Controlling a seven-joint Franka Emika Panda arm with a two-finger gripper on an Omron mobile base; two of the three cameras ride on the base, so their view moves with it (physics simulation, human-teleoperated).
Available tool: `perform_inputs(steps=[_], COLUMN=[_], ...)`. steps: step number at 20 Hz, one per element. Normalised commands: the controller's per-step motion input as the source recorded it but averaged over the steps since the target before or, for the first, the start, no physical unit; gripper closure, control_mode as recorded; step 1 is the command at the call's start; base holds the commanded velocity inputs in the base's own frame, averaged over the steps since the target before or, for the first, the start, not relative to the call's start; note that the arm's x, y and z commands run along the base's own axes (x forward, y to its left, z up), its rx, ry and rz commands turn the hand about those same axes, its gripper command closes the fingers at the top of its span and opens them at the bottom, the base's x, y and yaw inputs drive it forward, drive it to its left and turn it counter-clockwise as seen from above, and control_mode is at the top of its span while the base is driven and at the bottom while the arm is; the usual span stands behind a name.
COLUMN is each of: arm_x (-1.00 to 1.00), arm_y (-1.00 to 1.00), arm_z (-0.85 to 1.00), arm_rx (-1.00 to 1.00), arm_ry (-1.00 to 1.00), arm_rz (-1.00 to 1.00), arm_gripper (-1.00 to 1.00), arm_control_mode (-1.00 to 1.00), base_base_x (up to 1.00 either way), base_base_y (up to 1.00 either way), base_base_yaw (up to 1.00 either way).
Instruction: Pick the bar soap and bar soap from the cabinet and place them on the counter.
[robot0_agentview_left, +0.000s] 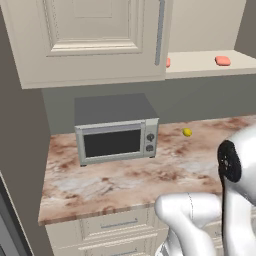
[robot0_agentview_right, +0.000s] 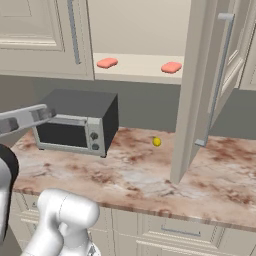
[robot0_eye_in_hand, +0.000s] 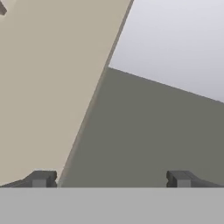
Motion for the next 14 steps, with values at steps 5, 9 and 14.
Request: perform_inputs(steps=[5,9,14], arm_x=[0.04,0.14,0.36], arm_y=[0.33,0.35,0.19], arm_z=[-0.04,-0.06,-0.16], arm_rx=[0.01,0.01,0.06], arm_ry=[0.00,0.00,-0.02], arm_rz=[0.26,0.29,0.29], arm_gripper=[-1.00,-1.00,-1.00], arm_control_mode=[-1.00,-1.00,-1.00], base_base_x=[0.00,0.00,0.00], base_base_y=[0.00,0.00,0.00], base_base_yaw=[0.00,0.00,0.00])
